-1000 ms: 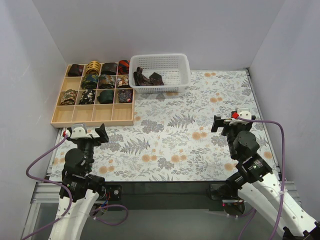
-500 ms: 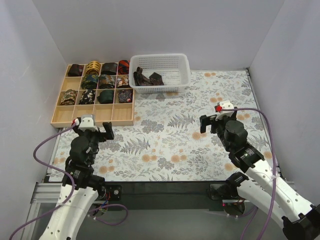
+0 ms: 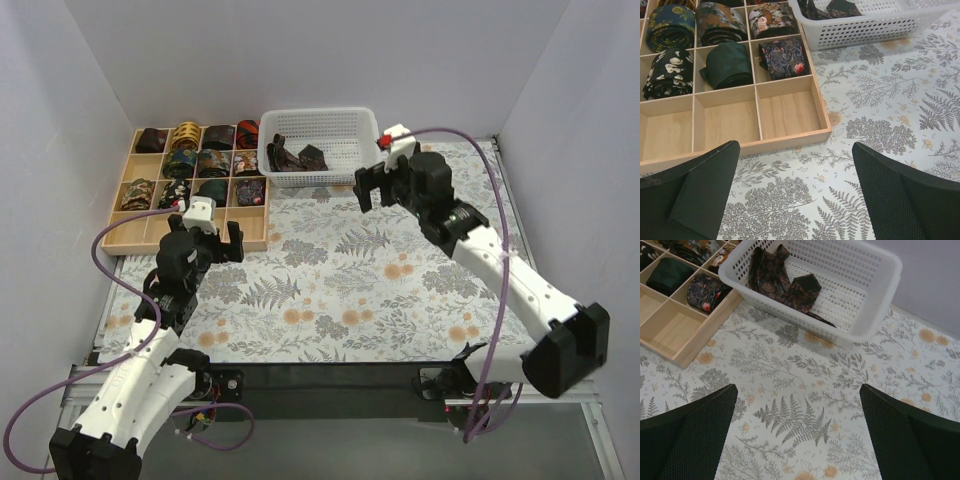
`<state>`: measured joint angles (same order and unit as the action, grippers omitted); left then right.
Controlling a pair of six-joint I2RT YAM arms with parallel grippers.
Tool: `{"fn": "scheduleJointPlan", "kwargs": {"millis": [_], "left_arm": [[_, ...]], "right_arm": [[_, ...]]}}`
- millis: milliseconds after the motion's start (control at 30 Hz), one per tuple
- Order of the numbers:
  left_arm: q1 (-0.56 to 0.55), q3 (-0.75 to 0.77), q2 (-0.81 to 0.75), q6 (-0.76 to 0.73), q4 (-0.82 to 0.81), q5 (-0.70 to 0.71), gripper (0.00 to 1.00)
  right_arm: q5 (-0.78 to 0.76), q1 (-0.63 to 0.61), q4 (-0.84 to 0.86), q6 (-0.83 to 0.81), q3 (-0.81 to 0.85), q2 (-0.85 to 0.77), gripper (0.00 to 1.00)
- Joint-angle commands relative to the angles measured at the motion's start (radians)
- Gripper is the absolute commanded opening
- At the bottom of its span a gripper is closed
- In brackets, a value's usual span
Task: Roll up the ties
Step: Grab a tie with the right arm
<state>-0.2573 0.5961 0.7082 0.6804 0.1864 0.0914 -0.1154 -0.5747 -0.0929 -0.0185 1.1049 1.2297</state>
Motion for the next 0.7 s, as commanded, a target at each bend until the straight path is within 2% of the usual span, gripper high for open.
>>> {"fn": "scheduleJointPlan", "kwargs": {"millis": [0, 100, 267, 433, 667], "left_arm": [[0.004, -0.021, -0.009, -0.016, -0.042, -0.033, 0.88], [0.004, -0.050, -0.012, -0.021, -0.048, -0.025, 0.88], [0.004, -0.084, -0.010, -0.039, -0.068, -0.025, 0.88], [0.004, -0.085, 0.000, -0.051, -0.070, -0.038, 0.88], [0.004, -0.085, 0.014, -0.051, -0.071, -0.050, 0.88]], "right_arm": [[0.109, 0.055, -0.089, -0.077, 0.236, 0.187, 0.98], [0.223, 0.116, -0.158, -0.101, 0.425, 0.374, 0.93], [0.356, 0.177, -0.220, -0.155, 0.653, 0.655, 0.72], [0.401, 0.213, -0.255, -0.198, 0.869, 0.852, 0.66], [0.362, 0.233, -0.255, -0.244, 1.073, 1.068, 0.64]]}}
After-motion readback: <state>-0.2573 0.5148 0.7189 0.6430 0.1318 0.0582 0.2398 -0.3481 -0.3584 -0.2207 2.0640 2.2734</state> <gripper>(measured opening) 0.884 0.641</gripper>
